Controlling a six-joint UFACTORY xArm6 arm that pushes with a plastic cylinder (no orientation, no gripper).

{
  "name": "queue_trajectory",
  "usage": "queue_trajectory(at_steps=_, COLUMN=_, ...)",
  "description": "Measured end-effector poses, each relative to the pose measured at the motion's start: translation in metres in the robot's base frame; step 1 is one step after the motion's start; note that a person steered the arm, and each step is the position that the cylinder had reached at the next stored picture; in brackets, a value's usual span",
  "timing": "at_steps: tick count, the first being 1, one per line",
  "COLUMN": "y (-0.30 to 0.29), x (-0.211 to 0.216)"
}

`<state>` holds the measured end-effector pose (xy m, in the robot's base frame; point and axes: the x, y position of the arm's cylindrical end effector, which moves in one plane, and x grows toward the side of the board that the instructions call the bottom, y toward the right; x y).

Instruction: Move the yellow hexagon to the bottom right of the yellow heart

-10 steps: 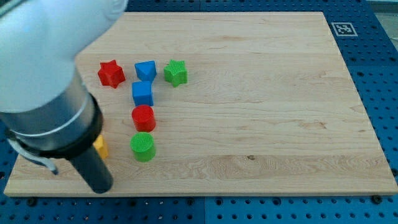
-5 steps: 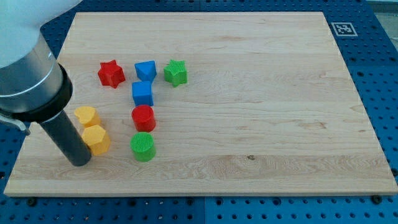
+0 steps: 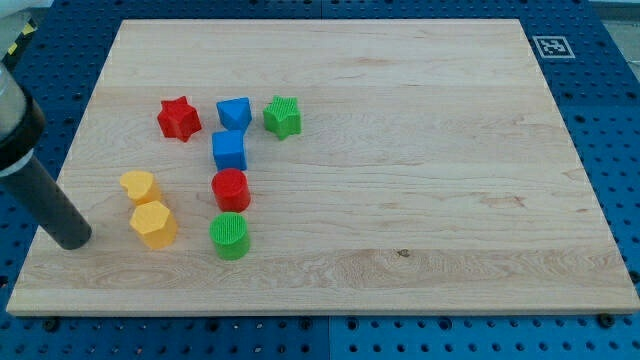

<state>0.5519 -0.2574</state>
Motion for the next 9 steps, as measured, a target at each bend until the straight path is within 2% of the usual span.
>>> queue_trajectory(at_steps=4, y=0.016, x=-0.013)
queue_trajectory(at_steps=9, y=0.074, x=-0.008)
